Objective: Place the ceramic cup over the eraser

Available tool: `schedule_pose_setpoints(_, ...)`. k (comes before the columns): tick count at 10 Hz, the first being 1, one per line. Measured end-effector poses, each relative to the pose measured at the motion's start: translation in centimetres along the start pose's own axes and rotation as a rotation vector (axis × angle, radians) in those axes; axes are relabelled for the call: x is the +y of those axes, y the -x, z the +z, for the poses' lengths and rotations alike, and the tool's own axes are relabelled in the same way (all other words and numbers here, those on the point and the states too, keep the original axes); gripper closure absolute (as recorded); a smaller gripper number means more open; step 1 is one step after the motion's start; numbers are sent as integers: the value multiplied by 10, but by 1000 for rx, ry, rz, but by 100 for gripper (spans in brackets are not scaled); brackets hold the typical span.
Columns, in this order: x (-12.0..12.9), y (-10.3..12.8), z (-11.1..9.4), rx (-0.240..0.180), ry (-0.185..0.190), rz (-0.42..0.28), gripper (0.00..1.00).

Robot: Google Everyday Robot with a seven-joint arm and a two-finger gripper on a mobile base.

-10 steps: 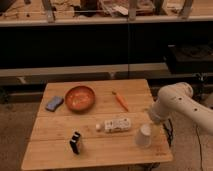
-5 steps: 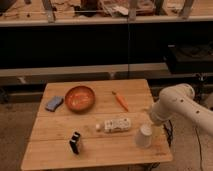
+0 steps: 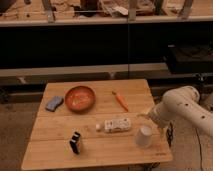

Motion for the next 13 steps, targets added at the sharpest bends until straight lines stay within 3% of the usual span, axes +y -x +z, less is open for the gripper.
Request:
schedule_pose_setpoints(2, -4, 9, 3, 32, 63, -144, 20)
schedule_pose_setpoints(6, -3, 17, 10, 57, 124, -169, 20)
schedule_pose_setpoints(9, -5, 17, 16, 38, 167, -200, 20)
schedule_pose_setpoints(13, -5, 20, 19, -38, 147, -287, 20)
